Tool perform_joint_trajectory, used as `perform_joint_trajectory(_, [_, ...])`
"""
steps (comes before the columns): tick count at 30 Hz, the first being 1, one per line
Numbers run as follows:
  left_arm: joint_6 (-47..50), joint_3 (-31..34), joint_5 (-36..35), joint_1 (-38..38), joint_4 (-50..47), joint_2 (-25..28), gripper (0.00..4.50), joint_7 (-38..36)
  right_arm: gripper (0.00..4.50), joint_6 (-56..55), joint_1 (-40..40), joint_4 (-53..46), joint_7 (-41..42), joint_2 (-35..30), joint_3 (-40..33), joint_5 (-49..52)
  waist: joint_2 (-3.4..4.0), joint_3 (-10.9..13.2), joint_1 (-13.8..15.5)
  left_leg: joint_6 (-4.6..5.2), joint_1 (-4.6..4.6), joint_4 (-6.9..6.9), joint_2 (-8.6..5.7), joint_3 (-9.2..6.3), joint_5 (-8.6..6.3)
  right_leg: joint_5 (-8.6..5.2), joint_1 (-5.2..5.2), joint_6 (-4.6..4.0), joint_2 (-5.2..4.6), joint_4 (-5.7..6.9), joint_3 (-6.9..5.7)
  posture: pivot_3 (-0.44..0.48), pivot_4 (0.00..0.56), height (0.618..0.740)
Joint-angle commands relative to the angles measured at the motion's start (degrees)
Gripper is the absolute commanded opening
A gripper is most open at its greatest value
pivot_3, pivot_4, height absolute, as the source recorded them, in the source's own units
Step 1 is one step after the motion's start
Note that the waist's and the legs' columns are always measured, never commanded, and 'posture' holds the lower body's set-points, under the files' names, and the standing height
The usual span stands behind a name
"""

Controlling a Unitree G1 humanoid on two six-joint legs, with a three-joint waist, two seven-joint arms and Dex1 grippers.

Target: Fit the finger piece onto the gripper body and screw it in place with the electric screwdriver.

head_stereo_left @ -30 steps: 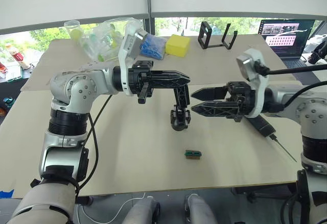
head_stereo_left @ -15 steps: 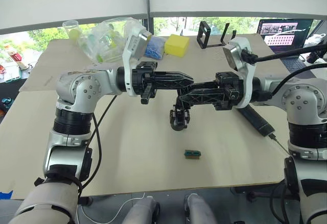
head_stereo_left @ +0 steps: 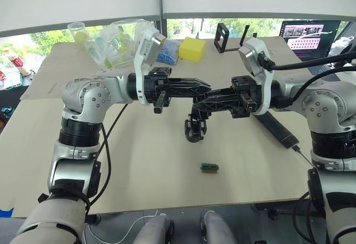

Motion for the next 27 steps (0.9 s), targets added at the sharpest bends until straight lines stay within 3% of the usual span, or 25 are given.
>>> perform_joint_trajectory(1, [-1.73, -0.77, 1.62, -0.84, -1.27, 1.27, 0.00, -1.83, 0.40, -2.60, -1.76, -1.02, 3.09, -0.07, -1.14, 0.23, 0.00, 0.00, -0.01, 0.00, 0.00, 0.00, 0.00, 0.00, 0.00, 0.00, 0.00, 0.00, 0.00, 0.00, 0.00, 0.000, 0.150, 0.740])
perform_joint_trajectory(2, [-1.70, -1.15, 2.01, -0.74, -1.25, 1.50, 0.00, -2.10, 0.40, -3.44, -1.58, -1.27, 3.58, -0.21, -0.88, -0.34, 0.00, 0.00, -0.03, 0.00, 0.00, 0.00, 0.00, 0.00, 0.00, 0.00, 0.00, 0.00, 0.00, 0.00, 0.00, 0.000, 0.150, 0.740])
perform_joint_trajectory(5, [-5.46, -3.47, 5.15, 0.37, -1.51, 3.36, 1.29, -5.99, 0.40, -7.10, -0.47, -2.23, 4.73, 0.09, -0.53, -2.50, 0.00, 0.00, -0.05, 0.00, -0.01, 0.00, 0.00, 0.00, 0.00, 0.00, -0.01, 0.00, 0.00, -0.01, 0.00, 0.000, 0.150, 0.740])
perform_joint_trajectory(12, [-28.56, -11.18, 21.73, 5.57, 5.10, 9.96, 4.44, -16.45, 0.40, -19.32, 6.51, -3.92, 6.73, 1.23, -0.28, -8.66, 0.02, -0.01, -0.24, 0.00, 0.05, -0.04, 0.00, 0.01, 0.00, 0.00, 0.01, 0.00, 0.00, -0.04, -0.03, 0.000, 0.150, 0.740])
perform_joint_trajectory(17, [-44.50, -14.70, 32.24, 11.64, 13.33, 7.98, 4.50, -14.72, 0.40, -26.19, 12.32, -4.28, 6.98, 1.62, 0.16, -12.57, 0.02, -0.01, -0.13, 0.00, 0.02, -0.03, -0.02, 0.01, 0.00, 0.00, 0.00, 0.00, 0.00, -0.06, -0.05, 0.000, 0.150, 0.740])
perform_joint_trajectory(27, [-56.22, -15.04, 41.10, 12.75, 29.02, -5.04, 4.50, -3.37, 0.40, -26.43, 16.55, -6.98, 5.04, 1.50, -1.03, -12.68, 0.01, -0.01, 0.76, 0.02, -0.02, 0.07, -0.03, 0.02, 0.00, 0.00, -0.01, 0.00, 0.00, -0.09, -0.06, 0.000, 0.150, 0.740])
